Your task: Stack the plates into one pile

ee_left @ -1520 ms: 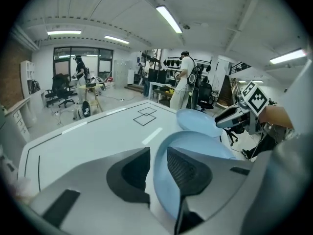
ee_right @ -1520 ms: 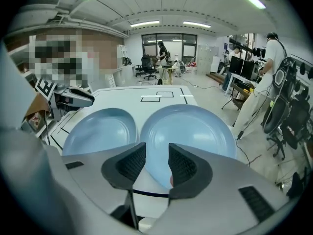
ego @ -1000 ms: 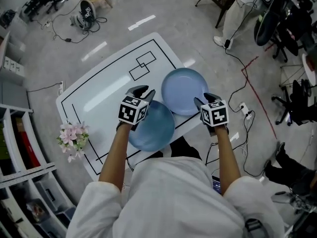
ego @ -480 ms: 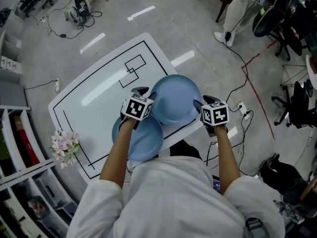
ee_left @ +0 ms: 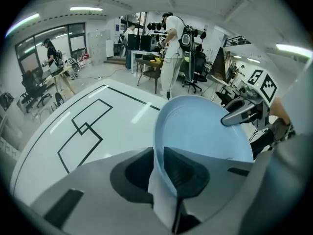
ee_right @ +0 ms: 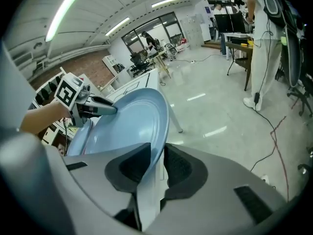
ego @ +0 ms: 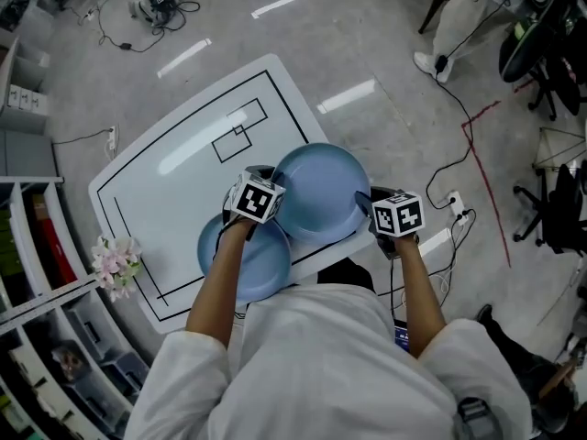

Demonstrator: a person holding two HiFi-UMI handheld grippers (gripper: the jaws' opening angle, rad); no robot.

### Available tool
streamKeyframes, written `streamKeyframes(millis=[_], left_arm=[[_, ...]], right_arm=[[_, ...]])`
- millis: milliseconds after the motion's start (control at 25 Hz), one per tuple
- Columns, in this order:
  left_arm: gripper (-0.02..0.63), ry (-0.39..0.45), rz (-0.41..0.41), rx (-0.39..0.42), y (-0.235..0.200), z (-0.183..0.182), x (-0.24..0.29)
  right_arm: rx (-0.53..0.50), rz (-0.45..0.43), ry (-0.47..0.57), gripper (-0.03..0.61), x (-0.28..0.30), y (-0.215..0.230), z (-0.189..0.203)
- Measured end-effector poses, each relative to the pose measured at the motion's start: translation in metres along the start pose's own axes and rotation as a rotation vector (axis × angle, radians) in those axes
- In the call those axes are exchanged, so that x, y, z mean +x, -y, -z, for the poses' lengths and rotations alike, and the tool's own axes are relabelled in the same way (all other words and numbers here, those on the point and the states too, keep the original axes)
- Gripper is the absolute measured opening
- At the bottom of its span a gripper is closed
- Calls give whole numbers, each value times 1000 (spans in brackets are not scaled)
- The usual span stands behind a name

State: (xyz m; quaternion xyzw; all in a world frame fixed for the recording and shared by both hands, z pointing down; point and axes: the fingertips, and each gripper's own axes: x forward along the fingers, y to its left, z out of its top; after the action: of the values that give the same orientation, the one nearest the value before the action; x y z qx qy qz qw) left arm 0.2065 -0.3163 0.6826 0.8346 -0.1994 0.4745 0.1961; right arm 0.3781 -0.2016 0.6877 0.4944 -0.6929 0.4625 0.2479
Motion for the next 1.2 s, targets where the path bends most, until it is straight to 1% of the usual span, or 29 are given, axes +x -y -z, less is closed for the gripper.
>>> streamKeyframes(millis=[160, 280, 360, 480, 560, 680, 800, 960, 1080, 1200], left_arm=[[71, 12, -3, -7, 1, -5, -1], [55, 58, 17, -30, 6, -12, -8], [41, 106, 32, -57, 8, -20, -18], [31, 192, 16, -57, 9, -30, -43], [29, 247, -5, -45, 10, -33, -64], [28, 338, -37, -41, 12, -32, -99], [29, 402, -63, -58, 18, -12, -139], [29, 463, -81, -99, 21, 24, -186], [29, 469, -98, -144, 17, 58, -213], [29, 455, -111, -181, 13, 96, -229]], right_arm=[[-2, 19, 13, 94, -1, 0, 0], [8, 40, 42, 90, -9, 1, 2], [29, 59, 78, 80, -18, 0, -1], [52, 95, 138, 61, -33, -9, -10], [45, 119, 176, 50, -46, -21, -17], [5, 156, 241, 48, -68, -44, -30], [-47, 184, 281, 48, -88, -79, -30], [-113, 187, 321, 46, -107, -132, -20], [-153, 170, 330, 44, -109, -172, -10], [-188, 145, 307, 46, -99, -202, 6]])
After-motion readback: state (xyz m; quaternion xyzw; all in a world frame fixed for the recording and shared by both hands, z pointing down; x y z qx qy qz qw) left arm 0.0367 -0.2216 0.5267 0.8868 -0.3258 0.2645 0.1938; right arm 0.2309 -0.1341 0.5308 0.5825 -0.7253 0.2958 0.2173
